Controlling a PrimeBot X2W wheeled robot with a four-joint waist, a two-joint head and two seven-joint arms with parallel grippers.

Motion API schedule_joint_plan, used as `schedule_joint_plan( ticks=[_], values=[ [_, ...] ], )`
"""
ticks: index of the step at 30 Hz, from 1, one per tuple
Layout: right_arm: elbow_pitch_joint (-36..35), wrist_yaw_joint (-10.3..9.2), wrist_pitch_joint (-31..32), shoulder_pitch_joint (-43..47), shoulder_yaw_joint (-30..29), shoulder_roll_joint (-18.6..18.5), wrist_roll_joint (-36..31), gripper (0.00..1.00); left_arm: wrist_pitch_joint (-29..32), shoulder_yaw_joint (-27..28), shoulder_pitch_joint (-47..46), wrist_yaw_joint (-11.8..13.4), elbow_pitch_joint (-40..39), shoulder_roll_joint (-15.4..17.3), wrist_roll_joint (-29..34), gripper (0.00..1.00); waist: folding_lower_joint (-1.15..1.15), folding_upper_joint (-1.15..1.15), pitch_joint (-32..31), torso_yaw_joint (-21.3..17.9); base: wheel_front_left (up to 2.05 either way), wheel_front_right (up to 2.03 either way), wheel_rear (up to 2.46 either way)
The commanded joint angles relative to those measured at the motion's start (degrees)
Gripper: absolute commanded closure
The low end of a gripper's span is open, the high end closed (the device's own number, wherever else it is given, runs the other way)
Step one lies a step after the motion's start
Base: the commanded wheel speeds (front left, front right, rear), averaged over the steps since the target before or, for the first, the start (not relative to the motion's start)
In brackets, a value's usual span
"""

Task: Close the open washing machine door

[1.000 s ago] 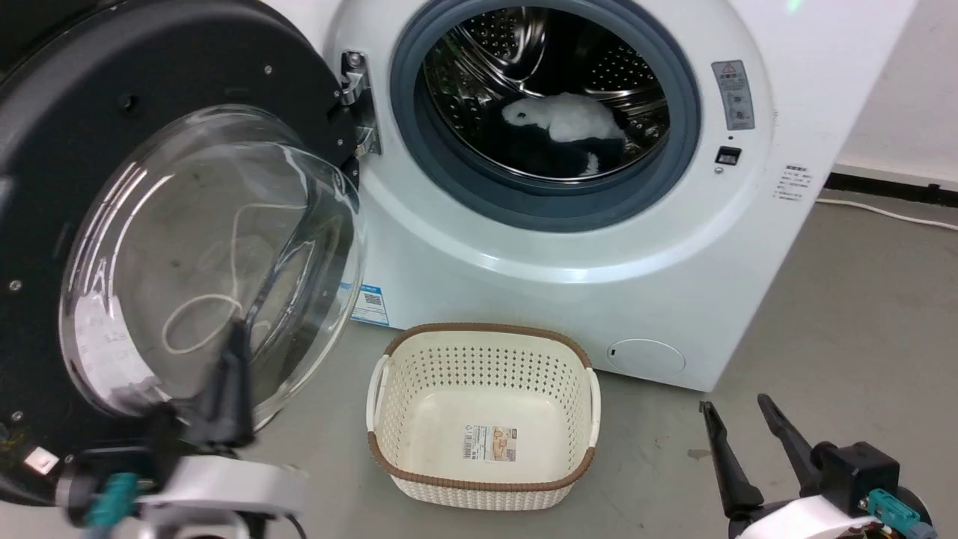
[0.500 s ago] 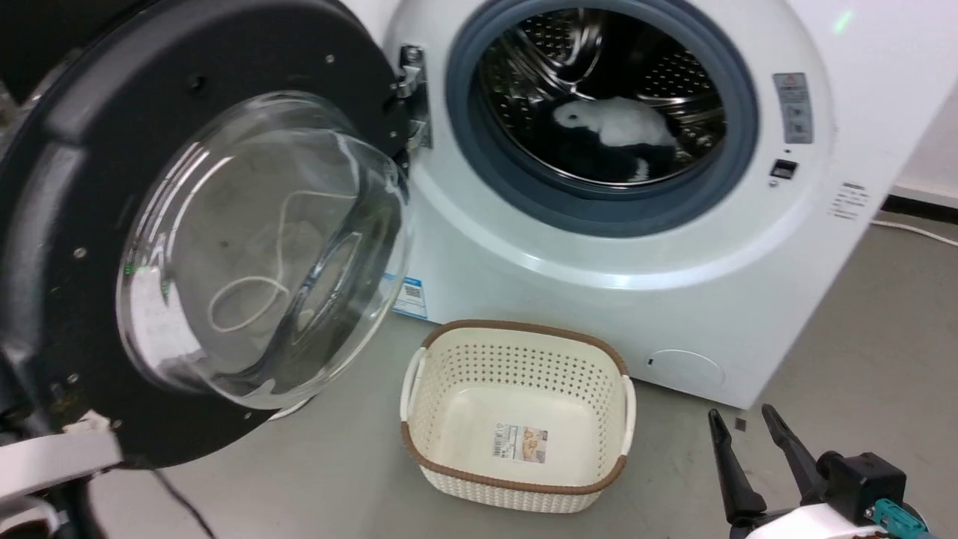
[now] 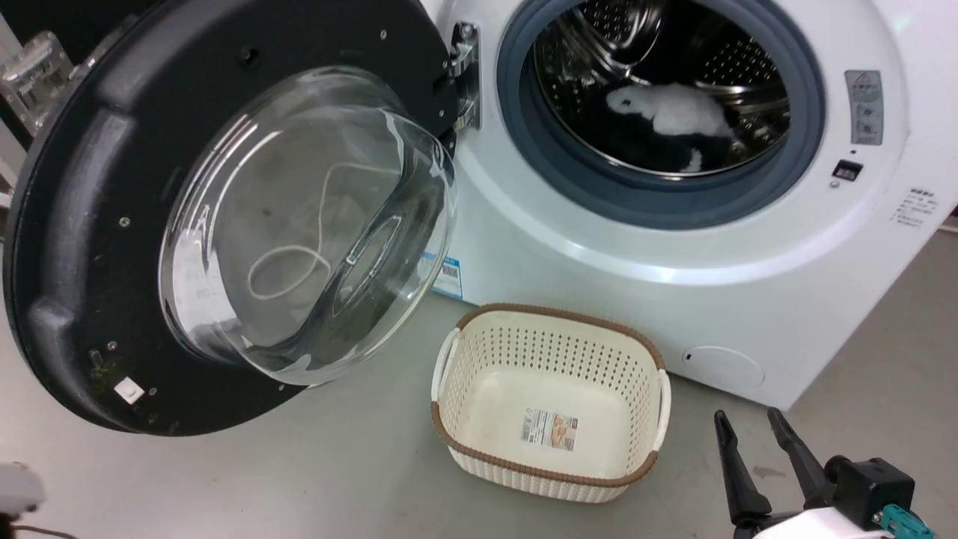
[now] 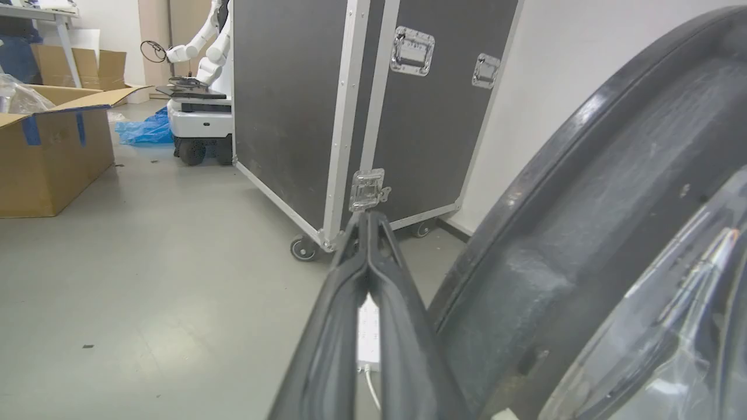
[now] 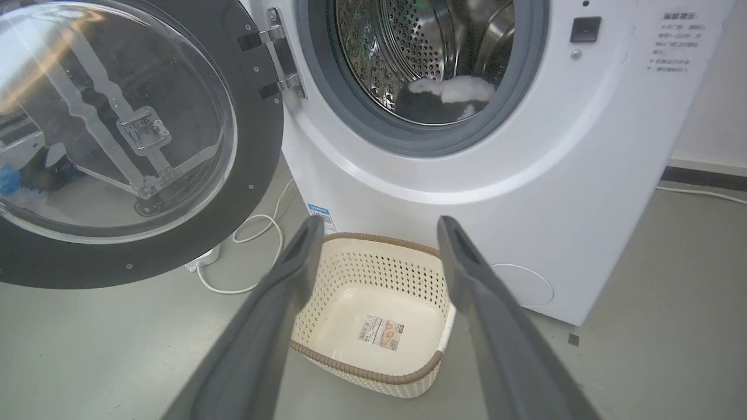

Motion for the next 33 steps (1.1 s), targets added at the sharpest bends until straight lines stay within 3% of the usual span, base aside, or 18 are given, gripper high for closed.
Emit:
schedule_joint_plan(
  ticks=[1,9,20,25,26,31,32,33],
  values=[
    [0.28,0.04,-0.54,-0.31,-0.13,-0.02,0.54,0.0,0.4,0.77,-1.51,-0.6,1.76,1.76,-0.04,1.0,0.0,0.0,0.82,0.27,0.0,0.0,0.0],
    [0.91,0.04,-1.5,-1.35,-0.82,-0.02,0.58,0.0,3.92,-3.98,-5.38,-1.81,11.92,10.84,-1.28,1.0,0.0,0.01,3.83,0.89,0.0,0.0,0.0],
    [2.18,0.05,-2.81,-2.83,-0.43,-0.02,1.76,0.0,4.98,-23.48,-3.31,-2.52,13.3,22.49,-17.23,1.0,0.0,0.01,6.09,1.85,0.0,0.0,0.0],
    [3.1,0.05,-3.41,-2.73,-0.53,-0.02,3.05,0.0,7.3,-33.88,-0.41,-2.81,8.42,27.78,-26.38,1.0,0.0,0.01,5.35,2.92,0.0,0.0,0.0],
    [3.65,0.05,-3.77,-2.45,-0.54,-0.02,3.83,0.0,7.38,-40.16,0.86,-2.99,3.67,31.29,-31.18,1.0,0.0,0.01,4.69,3.62,0.0,0.0,0.0],
    [4.38,0.05,-4.37,-2.23,-0.88,-0.02,4.94,0.0,7.63,-51.54,0.43,-3.28,-5.26,36.11,-36.33,1.0,0.0,0.01,3.77,4.64,0.0,0.0,0.0],
    [4.38,0.05,-4.37,-2.23,-0.88,-0.02,4.94,0.0,7.63,-51.54,0.43,-3.28,-5.26,36.11,-36.33,1.0,0.0,0.01,3.77,4.64,0.0,0.0,0.0],
    [4.55,0.05,-4.61,-2.24,-1.18,-0.02,5.37,0.0,7.85,-55.95,-0.77,-3.4,-8.83,37.04,-37.67,1.0,0.0,0.01,3.46,4.81,0.0,0.0,0.0]
  ],
)
